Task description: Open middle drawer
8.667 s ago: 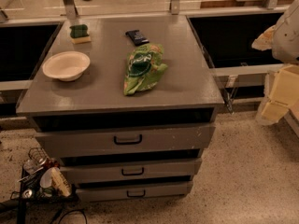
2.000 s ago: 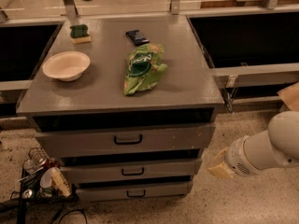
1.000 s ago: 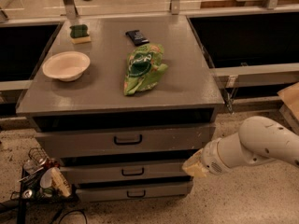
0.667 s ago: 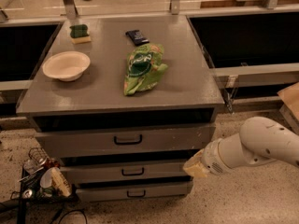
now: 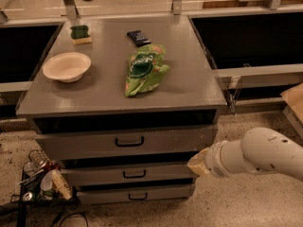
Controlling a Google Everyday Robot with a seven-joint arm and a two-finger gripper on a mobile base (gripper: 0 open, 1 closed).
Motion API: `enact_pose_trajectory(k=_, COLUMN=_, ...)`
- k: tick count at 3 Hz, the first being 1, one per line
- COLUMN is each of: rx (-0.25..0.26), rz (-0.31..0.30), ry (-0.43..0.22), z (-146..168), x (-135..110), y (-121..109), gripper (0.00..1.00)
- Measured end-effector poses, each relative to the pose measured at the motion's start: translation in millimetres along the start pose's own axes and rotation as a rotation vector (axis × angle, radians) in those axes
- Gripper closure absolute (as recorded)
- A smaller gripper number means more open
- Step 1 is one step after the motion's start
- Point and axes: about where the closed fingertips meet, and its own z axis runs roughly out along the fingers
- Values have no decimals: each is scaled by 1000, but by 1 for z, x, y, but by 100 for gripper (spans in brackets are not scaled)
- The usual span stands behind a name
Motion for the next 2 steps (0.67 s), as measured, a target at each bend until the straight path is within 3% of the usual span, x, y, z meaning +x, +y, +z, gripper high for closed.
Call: enact_pose_trajectory(k=2, rx=7, rz=27, ry=-9, z=0, x=1, y=-3, gripper=100)
